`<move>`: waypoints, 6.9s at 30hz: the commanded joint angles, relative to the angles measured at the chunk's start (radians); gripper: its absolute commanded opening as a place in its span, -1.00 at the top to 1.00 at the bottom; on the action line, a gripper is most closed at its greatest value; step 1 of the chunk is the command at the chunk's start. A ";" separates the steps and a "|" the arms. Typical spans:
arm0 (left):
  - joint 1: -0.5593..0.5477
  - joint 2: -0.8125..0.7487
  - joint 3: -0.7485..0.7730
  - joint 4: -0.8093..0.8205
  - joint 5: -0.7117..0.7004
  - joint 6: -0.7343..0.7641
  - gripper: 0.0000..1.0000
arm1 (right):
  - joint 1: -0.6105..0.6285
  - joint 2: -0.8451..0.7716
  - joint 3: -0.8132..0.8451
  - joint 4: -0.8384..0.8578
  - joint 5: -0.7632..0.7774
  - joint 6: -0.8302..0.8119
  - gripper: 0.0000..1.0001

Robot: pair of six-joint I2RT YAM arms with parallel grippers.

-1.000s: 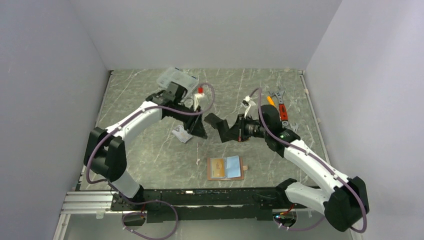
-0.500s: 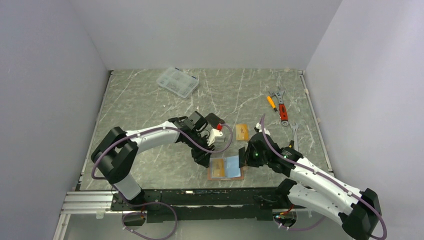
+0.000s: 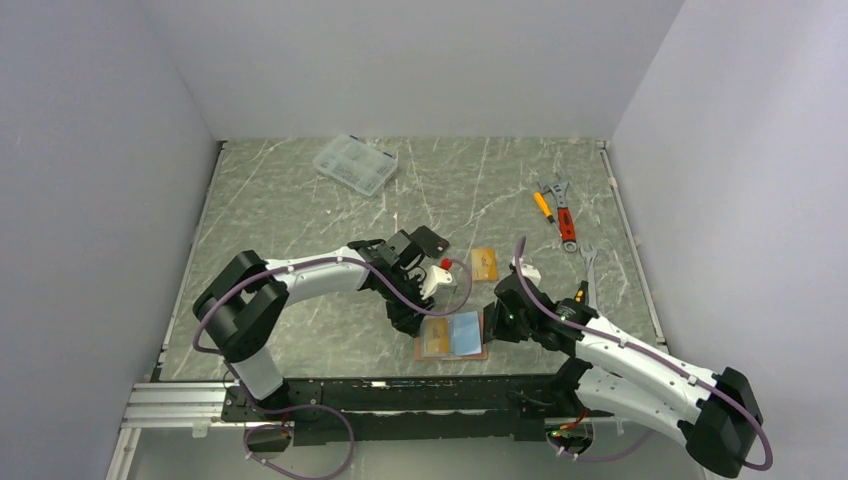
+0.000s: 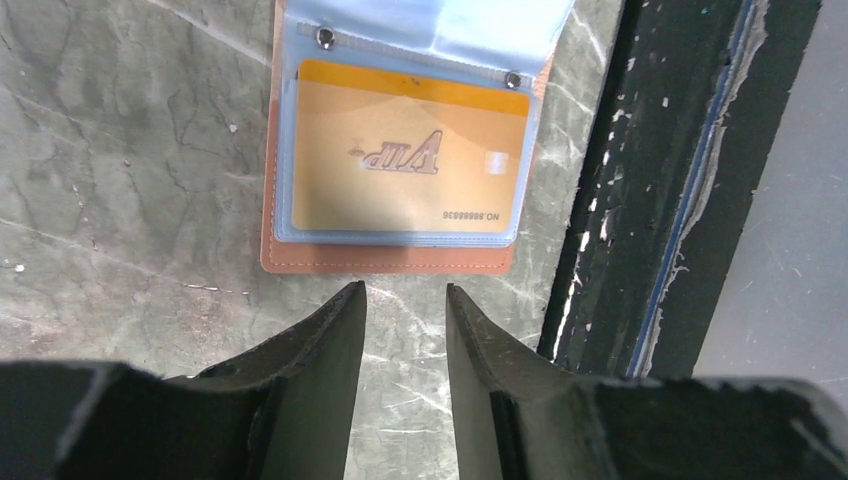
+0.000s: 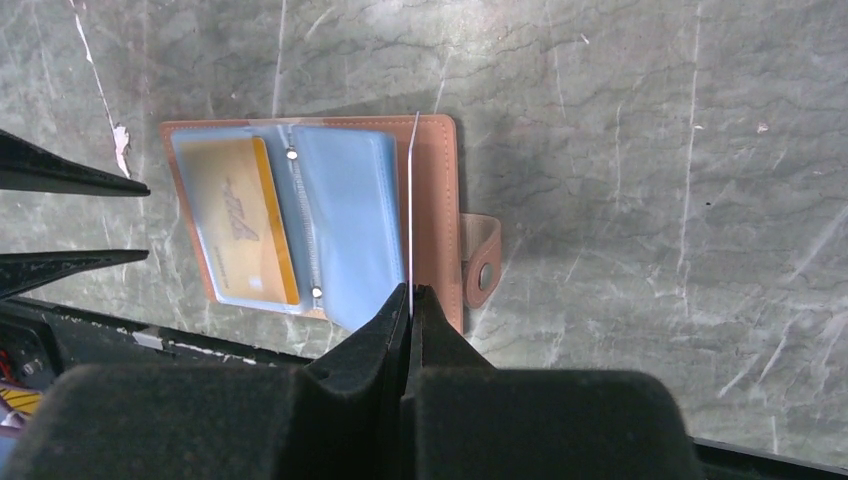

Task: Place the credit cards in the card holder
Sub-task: Insert the credit card into the card holder.

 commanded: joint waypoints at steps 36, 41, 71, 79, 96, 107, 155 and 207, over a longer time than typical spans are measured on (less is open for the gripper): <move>-0.015 0.025 0.038 0.006 -0.033 0.031 0.33 | 0.137 -0.023 0.021 0.055 0.099 0.059 1.00; -0.015 0.022 0.040 0.003 -0.035 0.031 0.35 | 0.151 -0.014 0.013 0.064 0.101 0.067 1.00; -0.034 -0.202 -0.027 0.018 0.012 0.329 0.33 | 0.200 0.305 -0.042 0.577 -0.121 -0.008 1.00; -0.071 -0.161 -0.033 0.052 0.035 0.355 0.32 | 0.161 0.340 -0.055 0.698 -0.220 -0.034 1.00; -0.073 -0.143 -0.044 0.049 -0.005 0.388 0.34 | 0.085 0.259 -0.074 0.727 -0.391 -0.063 1.00; -0.073 -0.172 -0.107 0.069 -0.058 0.431 0.35 | 0.084 0.217 -0.053 0.699 -0.416 -0.071 1.00; -0.286 -0.137 -0.228 0.122 -0.300 0.585 0.45 | 0.046 0.159 -0.254 0.661 -0.289 0.036 0.67; -0.289 -0.180 -0.205 0.080 -0.449 0.540 0.40 | -0.028 0.062 -0.377 0.941 -0.356 0.101 1.00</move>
